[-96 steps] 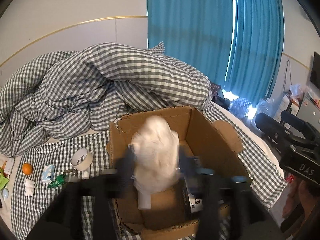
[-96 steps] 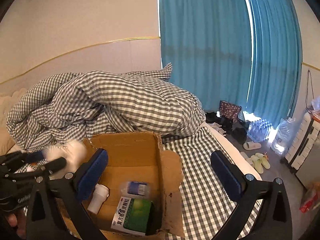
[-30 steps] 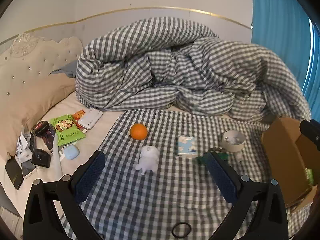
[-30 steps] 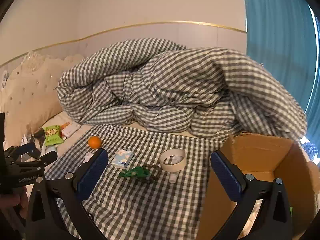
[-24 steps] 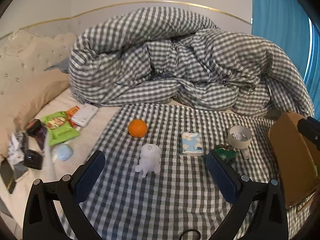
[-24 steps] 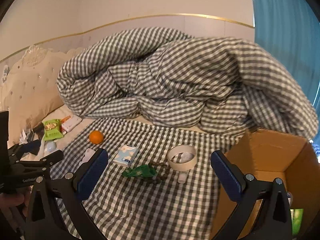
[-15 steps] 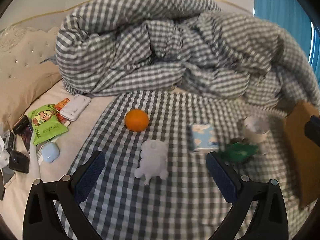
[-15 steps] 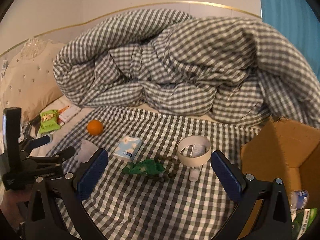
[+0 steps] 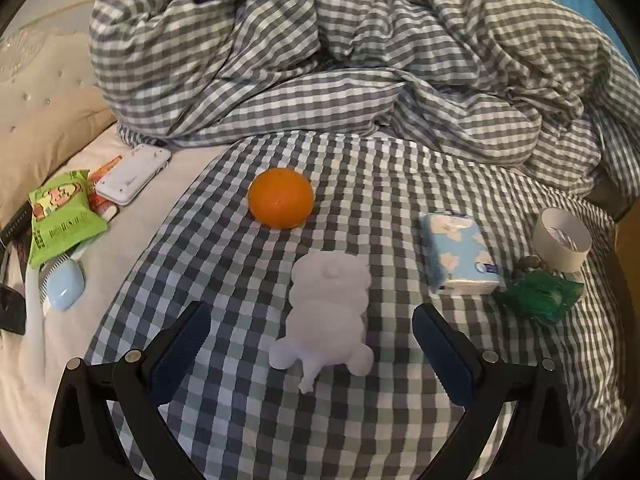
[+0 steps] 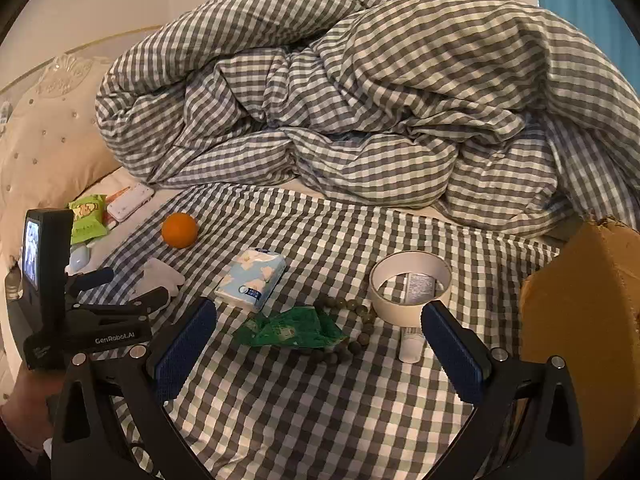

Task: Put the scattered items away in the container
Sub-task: 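Grasp the green snack bag with right tool while left tool grasps the white plush toy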

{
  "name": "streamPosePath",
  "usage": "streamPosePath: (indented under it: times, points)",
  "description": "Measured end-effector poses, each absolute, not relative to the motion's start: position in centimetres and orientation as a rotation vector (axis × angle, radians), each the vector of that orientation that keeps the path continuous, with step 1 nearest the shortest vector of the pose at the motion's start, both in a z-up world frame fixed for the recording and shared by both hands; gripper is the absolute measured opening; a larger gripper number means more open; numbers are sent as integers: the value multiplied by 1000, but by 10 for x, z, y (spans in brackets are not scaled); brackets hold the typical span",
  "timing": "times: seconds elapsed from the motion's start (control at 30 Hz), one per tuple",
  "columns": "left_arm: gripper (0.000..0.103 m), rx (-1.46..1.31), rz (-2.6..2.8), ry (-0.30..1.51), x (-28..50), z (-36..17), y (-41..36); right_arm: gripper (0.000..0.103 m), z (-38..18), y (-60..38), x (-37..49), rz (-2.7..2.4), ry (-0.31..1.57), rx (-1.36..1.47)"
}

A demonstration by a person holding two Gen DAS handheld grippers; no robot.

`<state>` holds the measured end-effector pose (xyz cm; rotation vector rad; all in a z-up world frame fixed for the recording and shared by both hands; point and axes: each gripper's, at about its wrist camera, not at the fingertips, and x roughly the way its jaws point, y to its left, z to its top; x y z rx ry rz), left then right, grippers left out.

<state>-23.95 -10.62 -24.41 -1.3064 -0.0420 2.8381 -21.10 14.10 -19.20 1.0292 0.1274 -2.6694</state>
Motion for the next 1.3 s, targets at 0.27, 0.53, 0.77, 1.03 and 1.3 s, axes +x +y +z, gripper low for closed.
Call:
streamPosePath:
  times: [0.27,0.53,0.77,1.03,1.3]
  points:
    - [44,-1348,2803,-96,-244,-255,-112,103,-219,129,-222,-2617,147,1090]
    - [44,-1316,2844,-78,-237,-246,-112,103,-246,116,-243,-2566,173,1158]
    - [44,-1267,2874,-91,-219,-225,-121,103,-272,105,-259,-2532,182,1258]
    - [44,-1240,2891,-120,-213,-214,-126,74,-281,103,-265,-2529,202,1260]
    - [44,-1219,2890,-109,-206,-202,-114,51,-266,117,-260,-2486,126,1239]
